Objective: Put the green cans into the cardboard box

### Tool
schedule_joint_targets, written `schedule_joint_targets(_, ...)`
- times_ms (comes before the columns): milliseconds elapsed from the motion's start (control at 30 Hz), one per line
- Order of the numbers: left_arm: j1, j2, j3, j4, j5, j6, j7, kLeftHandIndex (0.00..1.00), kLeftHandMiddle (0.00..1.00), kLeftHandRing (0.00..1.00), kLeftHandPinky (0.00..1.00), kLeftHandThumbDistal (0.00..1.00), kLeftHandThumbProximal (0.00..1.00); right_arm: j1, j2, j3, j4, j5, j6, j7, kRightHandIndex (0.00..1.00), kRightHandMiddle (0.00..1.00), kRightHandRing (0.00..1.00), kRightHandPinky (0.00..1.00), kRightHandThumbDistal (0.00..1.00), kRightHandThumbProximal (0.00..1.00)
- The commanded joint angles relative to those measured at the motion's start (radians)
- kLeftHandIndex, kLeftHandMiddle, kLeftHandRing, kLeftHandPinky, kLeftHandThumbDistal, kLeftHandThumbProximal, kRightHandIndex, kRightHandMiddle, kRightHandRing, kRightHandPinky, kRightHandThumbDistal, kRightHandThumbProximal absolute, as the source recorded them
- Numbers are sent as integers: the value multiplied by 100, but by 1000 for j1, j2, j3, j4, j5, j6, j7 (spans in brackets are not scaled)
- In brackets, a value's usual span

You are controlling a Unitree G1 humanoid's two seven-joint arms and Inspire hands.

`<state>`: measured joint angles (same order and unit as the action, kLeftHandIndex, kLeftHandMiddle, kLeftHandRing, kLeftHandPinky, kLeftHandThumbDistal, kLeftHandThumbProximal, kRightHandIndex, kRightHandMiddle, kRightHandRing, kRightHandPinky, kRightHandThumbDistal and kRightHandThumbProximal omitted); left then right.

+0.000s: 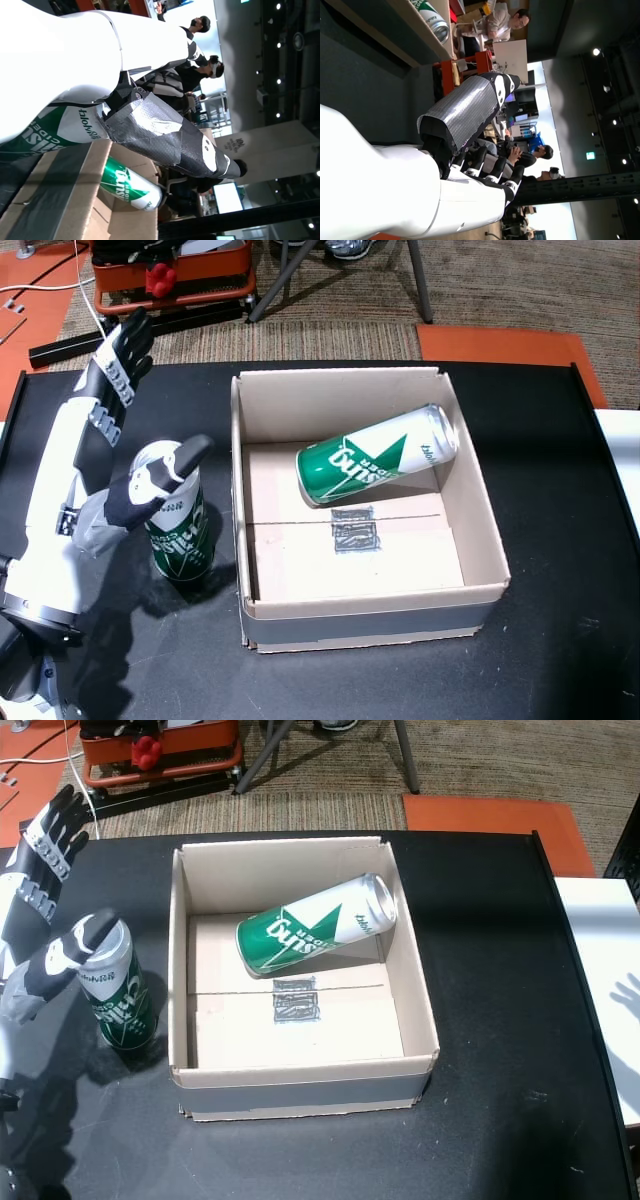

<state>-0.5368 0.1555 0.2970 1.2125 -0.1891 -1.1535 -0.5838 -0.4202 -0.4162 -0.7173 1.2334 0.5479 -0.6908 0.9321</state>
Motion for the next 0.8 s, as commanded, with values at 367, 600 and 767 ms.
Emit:
schedule_joint_targets(367,32,35,-50,32,86,59,124,100,100,100,100,100,44,21,-17,-28,7,22,28,18,70,74,85,90,100,52)
schedule_joint_targets(600,42,38,-55,44,95,108,137,100,100,100,100,100,44,24,-13,-35,6,20,23,23,69,72,84,89,100,53)
schedule_joint_targets(767,47,34,-53,47,85,132,129,100,100,100,100,100,43,24,-10,-36,3,14,20,20,69,72,84,90,100,53)
